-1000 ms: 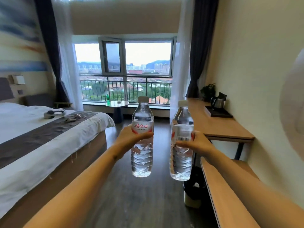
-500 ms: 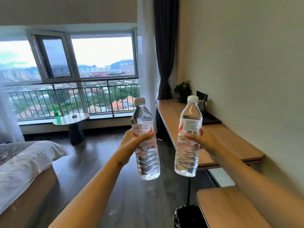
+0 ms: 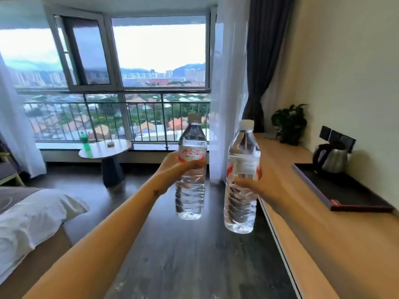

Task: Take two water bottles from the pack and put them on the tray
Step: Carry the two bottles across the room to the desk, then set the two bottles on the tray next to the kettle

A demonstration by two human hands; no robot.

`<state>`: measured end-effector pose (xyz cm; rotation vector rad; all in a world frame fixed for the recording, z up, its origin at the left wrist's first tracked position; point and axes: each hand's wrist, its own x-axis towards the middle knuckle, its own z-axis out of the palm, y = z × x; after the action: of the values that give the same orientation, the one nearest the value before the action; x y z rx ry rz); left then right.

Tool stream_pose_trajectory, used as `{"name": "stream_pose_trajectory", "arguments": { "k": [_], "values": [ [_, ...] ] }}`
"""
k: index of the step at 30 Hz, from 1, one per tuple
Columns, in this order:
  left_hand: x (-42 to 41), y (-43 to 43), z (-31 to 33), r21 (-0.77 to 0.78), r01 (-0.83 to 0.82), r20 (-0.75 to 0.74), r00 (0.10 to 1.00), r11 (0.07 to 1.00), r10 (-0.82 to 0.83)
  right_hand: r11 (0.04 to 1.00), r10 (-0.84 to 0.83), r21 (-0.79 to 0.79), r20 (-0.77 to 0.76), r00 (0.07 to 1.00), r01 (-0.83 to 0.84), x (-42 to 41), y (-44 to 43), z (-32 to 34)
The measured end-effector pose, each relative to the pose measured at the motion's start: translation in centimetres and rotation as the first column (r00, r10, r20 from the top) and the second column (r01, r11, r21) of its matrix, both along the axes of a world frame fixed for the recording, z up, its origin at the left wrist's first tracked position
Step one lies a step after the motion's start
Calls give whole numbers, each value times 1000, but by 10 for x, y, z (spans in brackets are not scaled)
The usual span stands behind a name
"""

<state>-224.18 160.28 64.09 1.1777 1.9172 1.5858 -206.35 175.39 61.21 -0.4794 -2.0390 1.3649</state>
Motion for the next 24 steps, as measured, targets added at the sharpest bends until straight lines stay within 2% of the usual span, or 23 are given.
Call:
{"name": "stream_pose_trajectory", "arguments": {
  "k": [6, 10, 16, 21, 24],
  "values": [
    [-93, 204, 15, -39, 249, -6, 968, 968, -249, 971, -229, -80, -49, 972, 225, -52, 148, 12],
    [-84, 352, 9, -45, 465, -2, 885, 884, -466, 868, -491, -100, -28, 871, 486, -28, 237, 9],
    [-27, 540, -22, -67, 759, -13, 649, 648, -761, 642, -765, -23, 42, 642, 766, 41, 348, -17],
    [9, 660, -56, -151, 869, 2, 477, 471, -879, 448, -890, -72, 64, 452, 891, 71, 426, -53],
    [31, 724, -66, -193, 911, 0, 371, 364, -929, 364, -918, -129, 121, 379, 923, 76, 457, -67]
  ]
}}
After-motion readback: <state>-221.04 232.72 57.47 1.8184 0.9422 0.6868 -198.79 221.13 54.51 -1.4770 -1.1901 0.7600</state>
